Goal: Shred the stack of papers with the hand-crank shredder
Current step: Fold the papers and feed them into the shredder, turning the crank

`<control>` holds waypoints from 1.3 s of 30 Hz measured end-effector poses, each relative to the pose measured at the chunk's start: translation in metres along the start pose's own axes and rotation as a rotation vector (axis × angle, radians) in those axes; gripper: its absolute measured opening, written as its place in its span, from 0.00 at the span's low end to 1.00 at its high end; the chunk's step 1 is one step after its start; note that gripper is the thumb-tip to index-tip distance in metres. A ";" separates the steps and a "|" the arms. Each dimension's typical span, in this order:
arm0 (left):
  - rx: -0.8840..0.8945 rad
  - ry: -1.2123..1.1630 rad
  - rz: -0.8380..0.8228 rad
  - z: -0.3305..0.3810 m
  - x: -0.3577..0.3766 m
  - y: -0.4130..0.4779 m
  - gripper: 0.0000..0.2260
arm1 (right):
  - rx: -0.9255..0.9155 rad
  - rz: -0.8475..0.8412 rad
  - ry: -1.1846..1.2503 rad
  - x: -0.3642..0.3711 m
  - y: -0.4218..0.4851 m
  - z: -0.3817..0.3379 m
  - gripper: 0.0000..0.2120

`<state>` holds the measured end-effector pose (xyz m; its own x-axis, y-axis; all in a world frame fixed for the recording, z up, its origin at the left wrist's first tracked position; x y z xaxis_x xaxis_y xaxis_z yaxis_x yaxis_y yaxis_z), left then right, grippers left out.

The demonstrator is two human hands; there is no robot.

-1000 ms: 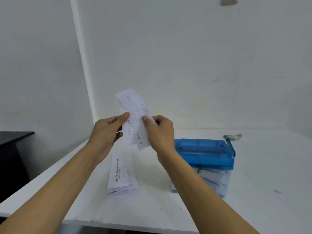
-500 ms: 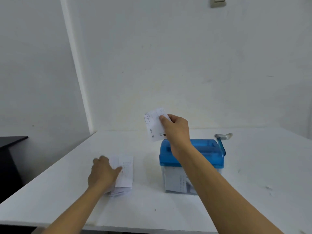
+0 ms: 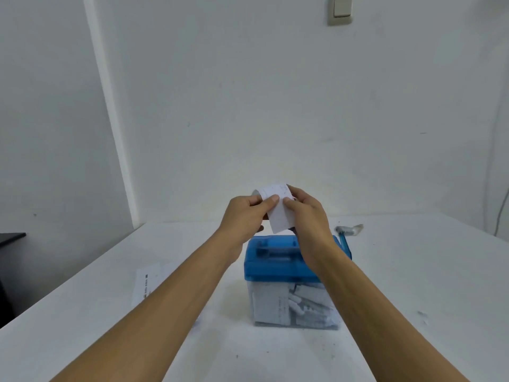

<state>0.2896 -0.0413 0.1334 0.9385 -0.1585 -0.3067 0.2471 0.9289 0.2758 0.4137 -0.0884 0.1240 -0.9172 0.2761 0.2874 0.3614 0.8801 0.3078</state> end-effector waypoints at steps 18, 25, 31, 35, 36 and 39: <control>0.229 0.352 -0.178 0.015 0.055 0.010 0.18 | -0.138 -0.009 -0.777 -0.073 0.000 -0.013 0.09; 0.223 0.374 -0.196 -0.002 0.054 0.007 0.19 | -0.163 -0.008 -0.844 -0.079 -0.005 -0.001 0.12; 0.216 0.349 -0.198 -0.011 0.056 0.012 0.14 | -0.402 0.196 -0.707 -0.117 -0.018 -0.022 0.21; 0.209 0.331 -0.217 -0.015 0.058 0.014 0.14 | -0.409 0.018 -0.998 -0.125 -0.014 0.001 0.33; 0.210 0.337 -0.217 -0.015 0.058 0.014 0.15 | -0.382 -0.059 -1.073 -0.125 -0.011 0.013 0.34; 0.219 0.346 -0.213 -0.016 0.059 0.015 0.12 | -0.375 -0.231 -1.243 -0.126 -0.008 0.050 0.36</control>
<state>0.3452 -0.0316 0.1046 0.7347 -0.1831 -0.6532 0.5061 0.7891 0.3481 0.5183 -0.1110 0.0404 -0.4322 0.4804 -0.7632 0.0167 0.8504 0.5259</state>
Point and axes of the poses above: each hand's wrist, its own y-axis towards the middle knuckle, its own x-axis out of the palm, z = x × y, the point moved 9 cm from there along y, towards the middle knuckle, and after that the axes turned 7 degrees about y, right-handed, at the moved point
